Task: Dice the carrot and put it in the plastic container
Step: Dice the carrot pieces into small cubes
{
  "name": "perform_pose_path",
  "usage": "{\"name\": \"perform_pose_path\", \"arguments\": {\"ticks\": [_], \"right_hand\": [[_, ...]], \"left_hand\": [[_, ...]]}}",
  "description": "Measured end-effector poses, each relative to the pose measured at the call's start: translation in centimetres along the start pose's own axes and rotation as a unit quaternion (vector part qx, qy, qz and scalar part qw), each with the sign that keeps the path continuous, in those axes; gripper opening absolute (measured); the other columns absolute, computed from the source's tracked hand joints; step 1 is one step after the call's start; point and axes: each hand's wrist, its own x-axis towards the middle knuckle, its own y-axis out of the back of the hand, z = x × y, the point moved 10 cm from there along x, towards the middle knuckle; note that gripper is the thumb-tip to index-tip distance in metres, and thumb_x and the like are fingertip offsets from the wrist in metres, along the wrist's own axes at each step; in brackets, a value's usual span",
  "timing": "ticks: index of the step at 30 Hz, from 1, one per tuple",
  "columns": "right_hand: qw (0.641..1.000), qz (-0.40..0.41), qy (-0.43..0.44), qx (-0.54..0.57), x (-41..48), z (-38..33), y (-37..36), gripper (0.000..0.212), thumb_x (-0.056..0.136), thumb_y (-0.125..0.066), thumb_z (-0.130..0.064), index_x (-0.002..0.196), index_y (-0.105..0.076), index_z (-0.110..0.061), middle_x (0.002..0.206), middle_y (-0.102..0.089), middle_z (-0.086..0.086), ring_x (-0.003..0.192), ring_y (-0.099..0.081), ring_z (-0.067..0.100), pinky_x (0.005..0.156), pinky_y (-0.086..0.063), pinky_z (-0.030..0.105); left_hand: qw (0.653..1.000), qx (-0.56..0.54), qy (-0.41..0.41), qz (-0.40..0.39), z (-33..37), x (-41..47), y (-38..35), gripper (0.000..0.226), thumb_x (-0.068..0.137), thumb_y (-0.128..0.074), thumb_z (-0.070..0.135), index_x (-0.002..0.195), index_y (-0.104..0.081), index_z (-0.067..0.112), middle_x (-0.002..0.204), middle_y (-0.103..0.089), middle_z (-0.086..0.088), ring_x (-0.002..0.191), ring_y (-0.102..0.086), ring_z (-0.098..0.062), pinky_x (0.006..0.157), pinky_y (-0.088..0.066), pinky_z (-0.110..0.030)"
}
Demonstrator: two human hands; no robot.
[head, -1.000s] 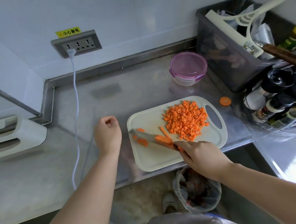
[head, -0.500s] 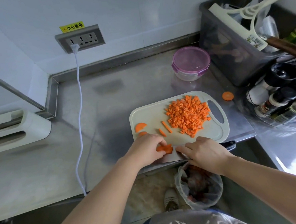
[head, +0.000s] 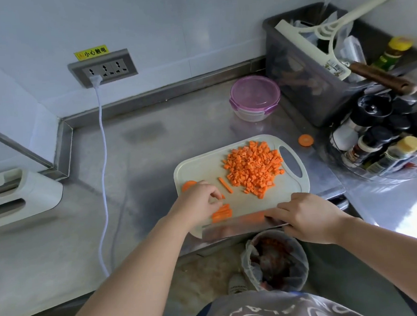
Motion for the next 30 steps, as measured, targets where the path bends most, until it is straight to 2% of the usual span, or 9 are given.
{"name": "perform_pose_path", "arguments": {"ticks": [3, 5, 8, 10, 12, 16, 20, 25, 30], "right_hand": [[0.998, 0.019, -0.052, 0.033, -0.9, 1.7, 0.6, 0.033, 0.077, -0.045, -0.025, 0.105, -0.062, -0.025, 0.068, -0.064, -0.01, 0.046, -0.052, 0.017, 0.043, -0.048, 0.027], [0.991, 0.047, -0.11, 0.061, -1.5, 2.9, 1.4, 0.031, 0.077, -0.057, -0.017, 0.106, -0.063, -0.022, 0.07, -0.066, -0.008, 0.047, -0.056, 0.018, 0.041, -0.048, 0.028], [0.959, 0.085, -0.243, 0.12, -2.5, 5.3, 2.0, 0.031, 0.081, -0.068, -0.004, 0.11, -0.066, -0.015, 0.071, -0.068, -0.004, 0.051, -0.059, 0.022, 0.043, -0.041, 0.025], [0.928, 0.106, -0.32, 0.159, -3.1, 6.7, 1.9, 0.027, 0.089, -0.06, -0.008, 0.116, -0.064, -0.014, 0.063, -0.057, -0.012, 0.051, -0.054, 0.02, 0.045, -0.034, 0.022], [0.904, 0.125, -0.364, 0.188, -3.2, 7.6, 1.8, 0.027, 0.094, -0.054, -0.012, 0.119, -0.062, -0.015, 0.058, -0.05, -0.012, 0.052, -0.05, 0.016, 0.047, -0.031, 0.022], [0.88, 0.147, -0.393, 0.224, -3.2, 8.3, 2.4, 0.027, 0.096, -0.052, -0.014, 0.122, -0.06, -0.018, 0.064, -0.06, 0.004, 0.059, -0.055, 0.02, 0.05, -0.036, 0.023], [0.872, 0.154, -0.401, 0.234, -3.1, 8.2, 2.8, 0.027, 0.096, -0.052, -0.014, 0.121, -0.06, -0.019, 0.059, -0.056, -0.001, 0.055, -0.053, 0.014, 0.047, -0.034, 0.017], [0.869, 0.158, -0.399, 0.245, -2.4, 8.2, 2.7, 0.026, 0.096, -0.053, -0.014, 0.12, -0.061, -0.018, 0.053, -0.048, -0.007, 0.048, -0.045, 0.008, 0.046, -0.033, 0.018], [0.871, 0.15, -0.39, 0.259, -0.8, 7.7, 2.1, 0.027, 0.096, -0.052, -0.014, 0.121, -0.06, -0.018, 0.055, -0.048, -0.009, 0.049, -0.045, 0.007, 0.048, -0.03, 0.021]], "left_hand": [[0.995, -0.02, 0.046, 0.086, -1.0, 1.2, 3.2, 0.015, 0.092, -0.057, 0.017, 0.102, -0.067, 0.018, 0.102, -0.06, 0.005, 0.075, -0.057, -0.009, 0.075, -0.048, -0.026], [0.993, -0.008, 0.047, 0.108, -0.8, 2.0, 4.1, 0.021, 0.092, -0.053, 0.011, 0.107, -0.067, 0.016, 0.107, -0.061, 0.002, 0.083, -0.061, -0.016, 0.074, -0.048, -0.027], [0.995, 0.088, 0.0, 0.054, 0.9, 3.2, 2.5, 0.025, 0.093, -0.05, 0.011, 0.112, -0.064, 0.018, 0.117, -0.057, -0.003, 0.105, -0.057, -0.024, 0.08, -0.046, -0.029], [0.987, 0.151, -0.04, 0.032, 2.3, 3.8, 1.6, 0.031, 0.092, -0.049, 0.012, 0.118, -0.063, 0.022, 0.123, -0.054, -0.002, 0.117, -0.049, -0.023, 0.094, -0.041, -0.031], [0.981, 0.179, -0.064, 0.025, 3.1, 4.5, 1.3, 0.028, 0.093, -0.049, 0.015, 0.116, -0.064, 0.021, 0.124, -0.054, -0.001, 0.118, -0.047, -0.022, 0.095, -0.039, -0.03], [0.965, 0.253, -0.068, -0.024, 3.5, 5.7, 0.1, 0.021, 0.093, -0.049, 0.017, 0.109, -0.062, 0.018, 0.123, -0.051, -0.002, 0.115, -0.048, -0.025, 0.084, -0.034, -0.027], [0.948, 0.306, -0.075, -0.053, 3.7, 6.2, -0.2, 0.018, 0.091, -0.055, 0.022, 0.107, -0.062, 0.02, 0.121, -0.051, -0.002, 0.116, -0.048, -0.025, 0.09, -0.035, -0.03], [0.964, 0.247, -0.1, 0.003, 5.1, 4.2, 2.1, 0.018, 0.089, -0.056, 0.026, 0.105, -0.064, 0.027, 0.117, -0.055, 0.006, 0.113, -0.05, -0.018, 0.094, -0.035, -0.03], [0.973, 0.208, -0.078, -0.06, 3.8, 0.3, -0.1, 0.014, 0.086, -0.057, 0.026, 0.097, -0.065, 0.028, 0.109, -0.057, 0.009, 0.105, -0.054, -0.015, 0.092, -0.041, -0.03]]}}
